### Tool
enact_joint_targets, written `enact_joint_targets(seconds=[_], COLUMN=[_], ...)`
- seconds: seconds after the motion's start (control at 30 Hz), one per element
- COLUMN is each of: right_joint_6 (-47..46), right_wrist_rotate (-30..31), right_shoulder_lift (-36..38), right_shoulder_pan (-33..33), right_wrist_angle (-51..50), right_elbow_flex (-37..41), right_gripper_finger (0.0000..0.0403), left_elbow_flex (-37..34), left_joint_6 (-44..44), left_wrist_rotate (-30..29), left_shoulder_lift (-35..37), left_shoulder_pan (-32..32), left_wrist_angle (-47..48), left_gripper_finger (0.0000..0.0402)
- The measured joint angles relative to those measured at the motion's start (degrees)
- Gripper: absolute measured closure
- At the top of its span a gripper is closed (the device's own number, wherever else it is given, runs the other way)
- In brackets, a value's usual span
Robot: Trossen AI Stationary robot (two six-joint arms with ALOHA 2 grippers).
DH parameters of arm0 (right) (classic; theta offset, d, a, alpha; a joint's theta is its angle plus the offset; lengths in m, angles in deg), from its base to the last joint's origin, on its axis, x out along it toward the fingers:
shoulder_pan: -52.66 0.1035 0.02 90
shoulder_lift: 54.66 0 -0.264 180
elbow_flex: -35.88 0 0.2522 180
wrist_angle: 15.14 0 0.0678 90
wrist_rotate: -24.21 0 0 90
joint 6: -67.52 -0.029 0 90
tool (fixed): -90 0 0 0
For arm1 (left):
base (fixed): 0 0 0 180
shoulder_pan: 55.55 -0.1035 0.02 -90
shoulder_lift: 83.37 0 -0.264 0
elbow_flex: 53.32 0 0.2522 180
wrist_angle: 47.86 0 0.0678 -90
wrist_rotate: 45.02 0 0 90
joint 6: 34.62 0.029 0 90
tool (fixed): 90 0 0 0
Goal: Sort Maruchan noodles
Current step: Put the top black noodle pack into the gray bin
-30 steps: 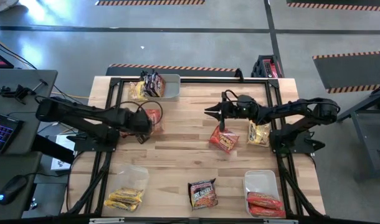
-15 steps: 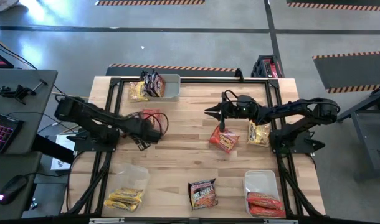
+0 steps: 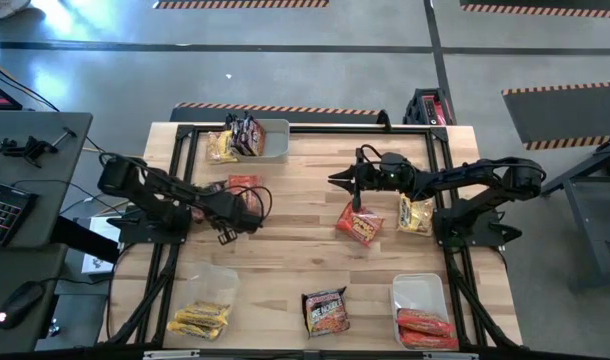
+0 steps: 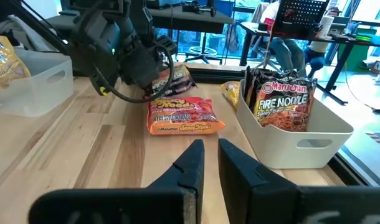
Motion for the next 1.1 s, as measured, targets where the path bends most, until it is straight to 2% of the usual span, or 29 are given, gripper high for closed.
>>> enact_joint_targets(seconds=[0.23, 0.33, 0.43, 0.6, 0.73, 0.9, 1.1], right_joint_6=[-2.25, -9.2, -14.28, -21.75, -29.8, -45.55, -56.88], right_wrist_rotate=[0.08, 2.59, 2.73, 2.54, 1.55, -8.33, -20.5], right_shoulder_lift=[0.0, -0.02, 0.0, -1.78, -6.02, -13.52, -22.53], right_shoulder_pan=[0.0, 0.03, -0.07, 1.45, 3.25, 3.56, 4.36], right_wrist_angle=[-0.02, -1.7, -7.95, -20.52, -22.79, -21.7, -20.8], right_elbow_flex=[0.0, -1.18, -4.12, -9.71, -12.24, -16.21, -23.26], right_gripper_finger=[0.0373, 0.0372, 0.0362, 0.031, 0.025, 0.019, 0.0167], left_elbow_flex=[-0.02, -0.02, -0.02, -0.07, -0.07, -0.07, -0.06], left_joint_6=[-1.94, -3.86, -6.33, -8.8, -8.1, -2.34, 6.64], left_wrist_rotate=[1.92, 2.9, 5.28, 8.94, 8.47, 5.11, 2.03], left_shoulder_lift=[4.19, 7.86, 12.45, 19.55, 22.76, 22.72, 18.05], left_shoulder_pan=[0.21, 0.94, 1.97, 4.41, 5.53, 6.69, 6.93], left_wrist_angle=[0.96, 0.98, 0.39, -4.4, -11.14, -24.63, -41.4], left_gripper_finger=[0.04, 0.0401, 0.0401, 0.0401, 0.0401, 0.0401, 0.0401])
